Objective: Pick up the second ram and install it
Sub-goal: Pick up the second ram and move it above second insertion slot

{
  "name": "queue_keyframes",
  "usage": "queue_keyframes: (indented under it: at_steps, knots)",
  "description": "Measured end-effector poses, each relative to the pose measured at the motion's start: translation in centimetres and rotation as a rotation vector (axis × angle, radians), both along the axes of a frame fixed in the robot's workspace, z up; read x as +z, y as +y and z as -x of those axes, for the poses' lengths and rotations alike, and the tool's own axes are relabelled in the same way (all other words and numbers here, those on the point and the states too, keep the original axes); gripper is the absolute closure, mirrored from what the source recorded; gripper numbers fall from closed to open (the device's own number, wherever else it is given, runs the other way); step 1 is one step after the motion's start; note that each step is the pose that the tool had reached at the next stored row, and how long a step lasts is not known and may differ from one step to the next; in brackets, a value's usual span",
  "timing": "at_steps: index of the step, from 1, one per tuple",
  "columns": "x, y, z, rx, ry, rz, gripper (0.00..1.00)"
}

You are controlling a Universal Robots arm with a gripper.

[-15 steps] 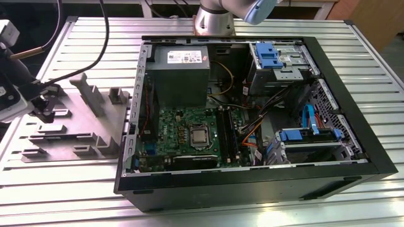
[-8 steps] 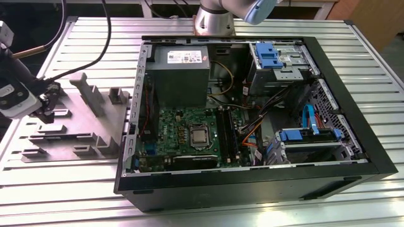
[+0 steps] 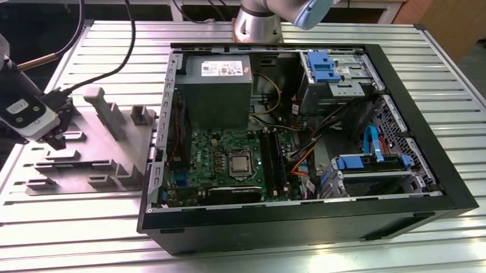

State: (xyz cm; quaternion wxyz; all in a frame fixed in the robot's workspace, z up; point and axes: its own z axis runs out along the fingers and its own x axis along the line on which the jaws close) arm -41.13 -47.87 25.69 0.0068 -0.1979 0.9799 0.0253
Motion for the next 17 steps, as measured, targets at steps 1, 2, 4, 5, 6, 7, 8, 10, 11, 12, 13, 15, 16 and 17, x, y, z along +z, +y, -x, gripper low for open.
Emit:
queue_keyframes:
  at_steps: [1,2,4,5,6,7,8,10,11,12,13,15,16,17]
  knots:
    - [-0.08,0.0,0.0,0.018,0.0,0.0,0.9]
    - [-0.16,0.0,0.0,0.036,-0.0001,0.0,0.9]
    - [-0.32,0.0,0.0,0.072,-0.0001,0.0,0.9]
    - [-0.39,0.0,0.0,0.09,-0.0001,0.0,0.9]
    - [-0.47,0.0,0.0,0.108,-0.0001,0.0,0.9]
    - [-0.55,0.0,0.0,0.126,-0.0001,0.0,0.9]
    - [-0.62,0.0,0.0,0.144,0.0,0.0001,0.9]
    - [-0.77,0.0,0.0,0.181,0.0,0.0001,0.9]
    - [-0.85,0.0,0.0,0.199,-0.0001,0.0,0.9]
    - [-0.93,0.0,0.0,0.217,-0.0001,0.0,0.9]
    - [-1.0,0.0,0.0,0.235,0.0,0.0,0.9]
    - [-1.15,0.0,0.0,0.271,-0.0001,0.0,0.9]
    - [-1.22,0.0,0.0,0.289,-0.0001,0.0,0.9]
    - [-1.29,0.0,0.0,0.307,-0.0001,0.0,0.9]
